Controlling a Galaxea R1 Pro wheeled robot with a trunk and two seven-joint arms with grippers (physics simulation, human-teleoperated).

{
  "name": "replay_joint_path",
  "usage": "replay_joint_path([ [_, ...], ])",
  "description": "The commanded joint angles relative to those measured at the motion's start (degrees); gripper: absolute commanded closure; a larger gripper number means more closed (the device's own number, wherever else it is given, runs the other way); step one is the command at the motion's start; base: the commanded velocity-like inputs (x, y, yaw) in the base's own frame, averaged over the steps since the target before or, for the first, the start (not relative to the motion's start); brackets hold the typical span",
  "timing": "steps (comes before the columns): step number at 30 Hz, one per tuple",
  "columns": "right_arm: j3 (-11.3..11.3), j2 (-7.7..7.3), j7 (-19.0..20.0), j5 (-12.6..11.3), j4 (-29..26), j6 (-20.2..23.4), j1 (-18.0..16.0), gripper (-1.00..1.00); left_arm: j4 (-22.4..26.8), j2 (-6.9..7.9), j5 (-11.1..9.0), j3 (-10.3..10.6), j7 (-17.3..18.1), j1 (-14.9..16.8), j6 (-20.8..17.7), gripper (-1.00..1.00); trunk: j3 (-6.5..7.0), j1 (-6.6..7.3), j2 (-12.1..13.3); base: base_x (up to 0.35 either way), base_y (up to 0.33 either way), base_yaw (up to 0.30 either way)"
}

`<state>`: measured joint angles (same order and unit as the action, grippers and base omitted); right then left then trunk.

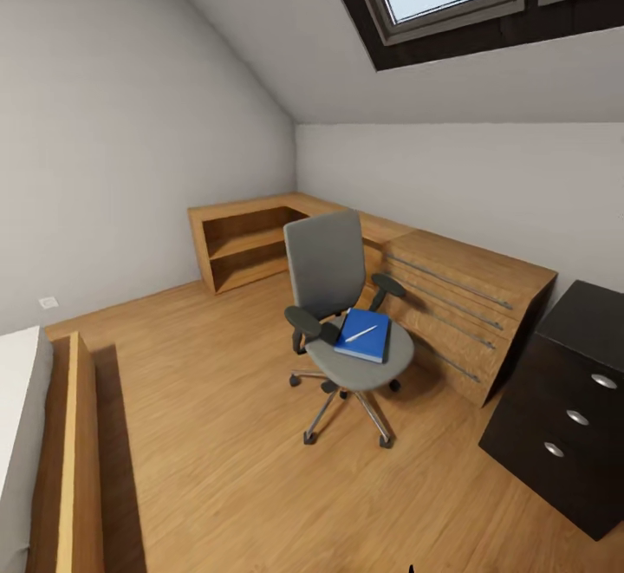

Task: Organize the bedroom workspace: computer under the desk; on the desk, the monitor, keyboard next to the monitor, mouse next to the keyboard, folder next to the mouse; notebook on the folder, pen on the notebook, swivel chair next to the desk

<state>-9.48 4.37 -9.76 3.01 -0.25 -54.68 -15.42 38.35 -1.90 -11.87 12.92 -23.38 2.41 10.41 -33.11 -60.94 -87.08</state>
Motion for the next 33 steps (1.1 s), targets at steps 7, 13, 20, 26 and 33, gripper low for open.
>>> replay_joint_path([
  [7, -0.3, 0.02, -0.2, 0.3, 0.0, -0.2, 0.0, -1.0, 0.0, 0.05, -0.6, 0.4, -0.4, 0.0, 0.3, -1.0, 1.21, 1.55, 2.8, 0.0, 0.0, -0.003],
  [13, -0.3, -0.03, -0.2, 0.3, 0.0, -0.2, 0.0, -1.0, 0.0, 0.05, -0.6, 0.4, -0.4, 0.0, 0.3, -1.0, 2.29, 2.87, 5.2, 0.0, 0.0, -0.028],
  [20, -0.3, -0.06, -0.2, 0.2, 0.0, -0.2, 0.0, -1.0, 0.0, 0.05, -0.6, 0.4, -0.4, 0.0, 0.4, -1.0, 2.65, 3.31, 6.0, 0.0, 0.0, -0.218],
  [26, -0.3, -0.14, -0.2, 0.3, 0.0, -0.2, 0.0, -1.0, 0.0, 0.05, -0.5, 0.5, -0.4, 0.0, 0.5, -1.0, 2.65, 3.31, 6.0, 0.0, 0.0, -0.265],
  [33, -0.3, -0.21, -0.2, 0.2, 0.0, -0.2, 0.0, -1.0, 0.0, 0.05, -0.5, 0.6, -0.4, 0.0, 0.5, -1.0, 2.65, 3.31, 6.0, 0.0, 0.0, -0.28],
])
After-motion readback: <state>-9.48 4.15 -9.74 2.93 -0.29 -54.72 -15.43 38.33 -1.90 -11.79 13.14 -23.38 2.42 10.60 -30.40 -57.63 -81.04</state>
